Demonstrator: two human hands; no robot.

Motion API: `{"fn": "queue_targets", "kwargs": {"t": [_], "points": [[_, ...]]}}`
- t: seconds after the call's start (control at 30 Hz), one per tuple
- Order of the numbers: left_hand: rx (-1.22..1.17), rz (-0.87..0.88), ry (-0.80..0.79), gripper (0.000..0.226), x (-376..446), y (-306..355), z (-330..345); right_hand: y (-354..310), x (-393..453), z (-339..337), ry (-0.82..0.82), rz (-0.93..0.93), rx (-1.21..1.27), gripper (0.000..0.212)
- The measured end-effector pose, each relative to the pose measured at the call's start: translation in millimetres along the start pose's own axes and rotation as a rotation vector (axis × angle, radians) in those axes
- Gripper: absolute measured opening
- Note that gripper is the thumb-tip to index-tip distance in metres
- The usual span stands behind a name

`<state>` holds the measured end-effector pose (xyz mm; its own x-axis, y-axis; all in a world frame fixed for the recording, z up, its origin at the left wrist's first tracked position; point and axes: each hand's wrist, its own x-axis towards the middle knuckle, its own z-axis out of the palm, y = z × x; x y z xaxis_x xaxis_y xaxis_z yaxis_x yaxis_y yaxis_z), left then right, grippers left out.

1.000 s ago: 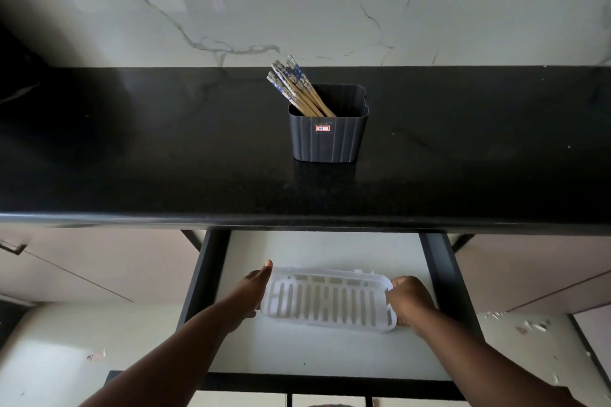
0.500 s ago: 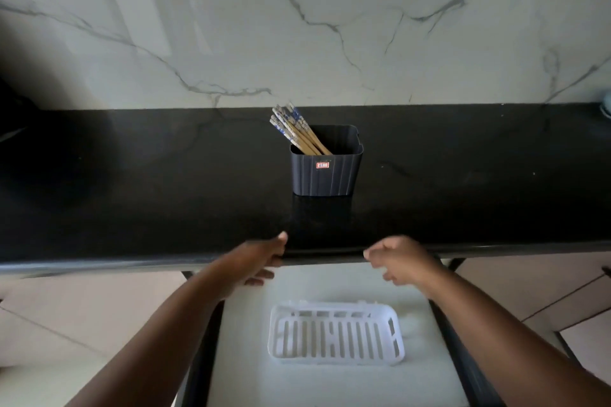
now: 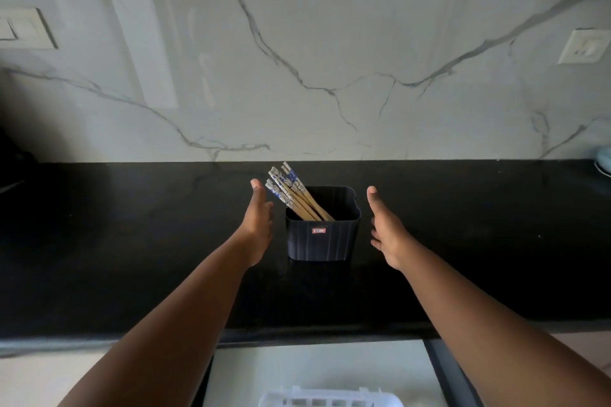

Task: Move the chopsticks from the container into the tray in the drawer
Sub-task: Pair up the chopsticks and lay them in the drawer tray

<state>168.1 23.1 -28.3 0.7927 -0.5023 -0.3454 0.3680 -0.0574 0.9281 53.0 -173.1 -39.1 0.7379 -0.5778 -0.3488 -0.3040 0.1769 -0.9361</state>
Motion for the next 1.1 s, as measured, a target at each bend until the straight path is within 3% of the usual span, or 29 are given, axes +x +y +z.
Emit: {"fn": "queue_targets", "kwargs": {"t": [0.17,0.4,0.6,0.73,0.8,0.93,1.0,1.1], "points": [[-0.063,0.063,-0.134,0.101,1.8,-20.9,20.9,7.8,7.9,8.5,-0.152,0.040,0.123,0.130],[-0.067,0.087,-0.217,0.098,-29.6,-44.9,9.1,27.6,-29.1,5.7,-0.161,0.024,0.149,0.118],[-0.054,0.006,-0.259,0.113,-60.3,-60.8,-16.4,44.5,-68.9,1.0,-0.193,0.047,0.152,0.118],[0.011,0.001,-0.249,0.106,-79.2,-57.6,-14.6,41.9,-84.9,3.2,-0.186,0.062,0.140,0.100],[0.058,0.005,-0.222,0.107,-84.8,-53.6,-13.7,37.7,-90.7,5.3,-0.073,0.000,0.007,0.082],[0.175,0.048,-0.112,0.110,-84.9,-49.4,-19.3,27.6,-96.5,6.7,0.274,-0.539,-0.470,0.047],[0.246,0.109,-0.061,0.101,-86.1,-47.7,-22.4,17.4,-97.9,14.8,0.242,-0.737,-0.591,0.023],[0.435,0.237,-0.028,0.093,-88.9,-49.1,-26.4,7.8,-95.1,40.2,0.043,-0.683,-0.726,0.008]]}}
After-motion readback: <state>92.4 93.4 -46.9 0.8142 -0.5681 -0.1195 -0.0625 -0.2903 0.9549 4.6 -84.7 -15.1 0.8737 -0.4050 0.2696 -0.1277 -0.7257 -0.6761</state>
